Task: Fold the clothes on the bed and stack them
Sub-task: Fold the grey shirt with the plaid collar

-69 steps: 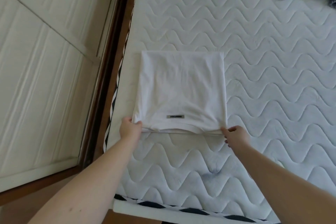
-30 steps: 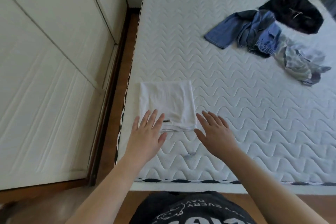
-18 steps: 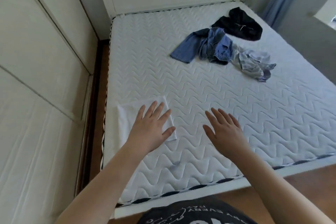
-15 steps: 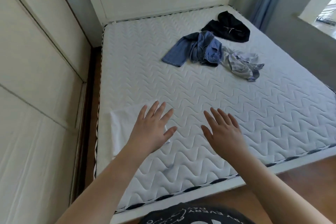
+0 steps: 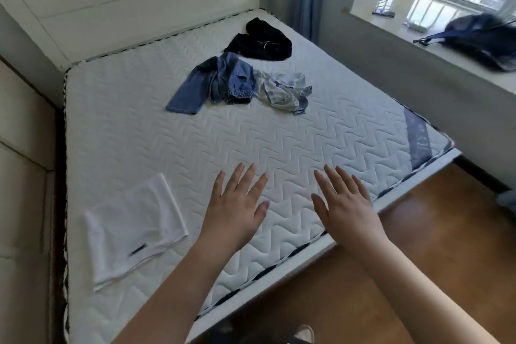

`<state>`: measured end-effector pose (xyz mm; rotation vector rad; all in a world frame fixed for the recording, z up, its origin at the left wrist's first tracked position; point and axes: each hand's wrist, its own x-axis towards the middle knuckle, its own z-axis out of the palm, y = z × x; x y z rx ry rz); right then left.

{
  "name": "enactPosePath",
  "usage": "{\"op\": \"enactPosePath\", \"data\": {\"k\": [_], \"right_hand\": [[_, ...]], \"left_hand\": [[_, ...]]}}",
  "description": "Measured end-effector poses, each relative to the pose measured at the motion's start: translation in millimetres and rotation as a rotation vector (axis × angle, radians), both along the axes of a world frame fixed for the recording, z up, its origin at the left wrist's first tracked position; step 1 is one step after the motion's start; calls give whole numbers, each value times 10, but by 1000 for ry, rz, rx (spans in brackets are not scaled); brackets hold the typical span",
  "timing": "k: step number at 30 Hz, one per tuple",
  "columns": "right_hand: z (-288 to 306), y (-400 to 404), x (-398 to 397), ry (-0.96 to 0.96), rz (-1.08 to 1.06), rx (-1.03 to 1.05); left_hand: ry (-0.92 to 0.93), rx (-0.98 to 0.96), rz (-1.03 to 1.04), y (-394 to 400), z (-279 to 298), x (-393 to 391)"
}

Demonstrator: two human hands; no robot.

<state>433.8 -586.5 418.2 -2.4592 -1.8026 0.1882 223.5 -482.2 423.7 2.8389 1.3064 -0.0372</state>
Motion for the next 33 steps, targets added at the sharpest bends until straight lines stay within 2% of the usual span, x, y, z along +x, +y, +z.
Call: {"op": "enactPosePath", "data": {"k": [7, 11, 14, 18, 21, 27, 33], "right_hand": [[-5, -160, 578, 15, -87, 44], [-78, -89, 894, 26, -146, 31], [-98, -71, 1166, -3, -159, -2], [31, -121, 1615, -37, -301, 36], [54, -239, 1988, -77, -436, 42], [37, -650, 2799, -21, -683, 92], [-90, -1085, 3733, -15, -774, 113]], "left_hand": [[59, 23, -119, 116, 97, 741], [73, 49, -180, 484, 89, 1157], [95, 21, -336, 676, 77, 1560], [31, -7, -451, 766, 64, 2223], [-17, -3, -514, 748, 75, 2713], [-29, -10, -664, 575, 106, 3678], [-7, 7, -743, 202, -53, 4900]]}}
